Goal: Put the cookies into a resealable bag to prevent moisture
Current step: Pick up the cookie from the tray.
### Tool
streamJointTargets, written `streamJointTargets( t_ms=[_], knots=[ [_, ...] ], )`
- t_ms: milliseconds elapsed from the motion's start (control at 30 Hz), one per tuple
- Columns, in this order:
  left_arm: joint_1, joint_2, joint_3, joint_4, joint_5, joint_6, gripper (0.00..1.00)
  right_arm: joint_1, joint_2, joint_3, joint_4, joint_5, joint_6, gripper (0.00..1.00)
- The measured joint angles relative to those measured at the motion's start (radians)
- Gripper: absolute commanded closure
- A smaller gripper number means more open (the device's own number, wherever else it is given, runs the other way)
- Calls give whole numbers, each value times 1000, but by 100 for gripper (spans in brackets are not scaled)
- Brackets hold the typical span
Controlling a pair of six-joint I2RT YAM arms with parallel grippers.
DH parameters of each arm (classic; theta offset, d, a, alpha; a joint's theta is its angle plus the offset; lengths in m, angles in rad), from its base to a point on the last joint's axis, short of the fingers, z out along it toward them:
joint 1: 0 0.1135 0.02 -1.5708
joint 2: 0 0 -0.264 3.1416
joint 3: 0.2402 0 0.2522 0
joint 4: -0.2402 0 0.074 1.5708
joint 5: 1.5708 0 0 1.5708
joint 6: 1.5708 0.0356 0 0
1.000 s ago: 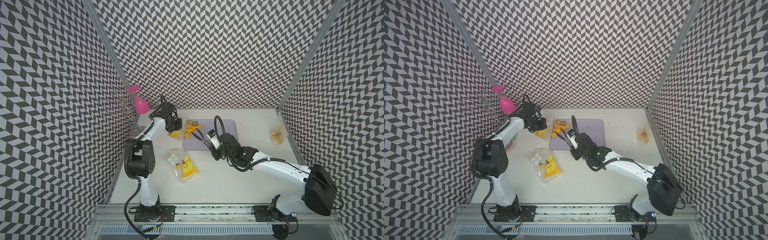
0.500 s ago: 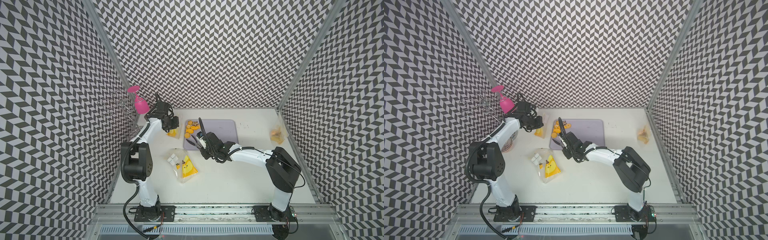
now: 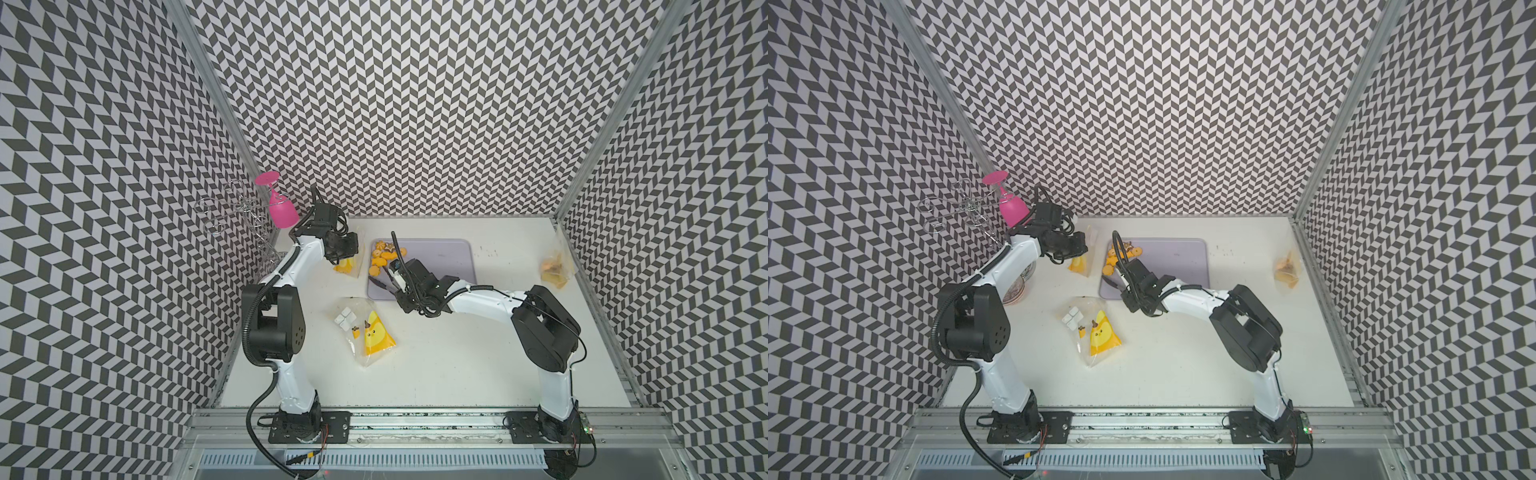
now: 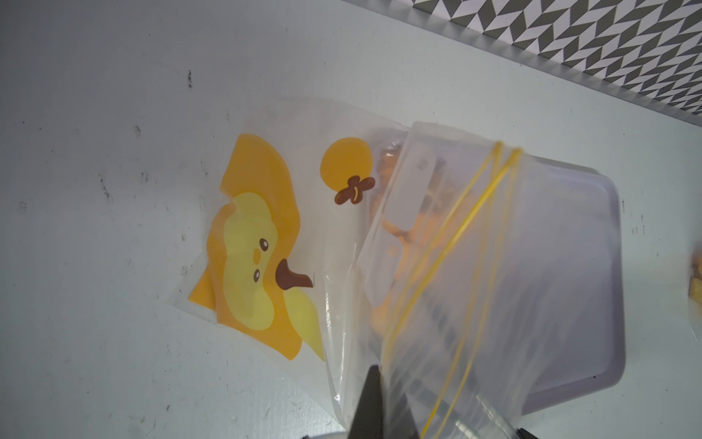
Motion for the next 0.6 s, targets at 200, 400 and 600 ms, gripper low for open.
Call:
streamJointTargets(
  t_ms=[200, 400, 600],
  knots=[
    [0, 0, 0, 0, 3, 0, 100, -15, 51, 71, -23, -26, -2, 67],
    [0, 0, 0, 0, 4, 0, 100, -18, 92, 133, -42, -32, -12, 72],
    [0, 0, 0, 0, 11, 0, 100, -18, 98, 140, -42, -33, -22, 78]
  ],
)
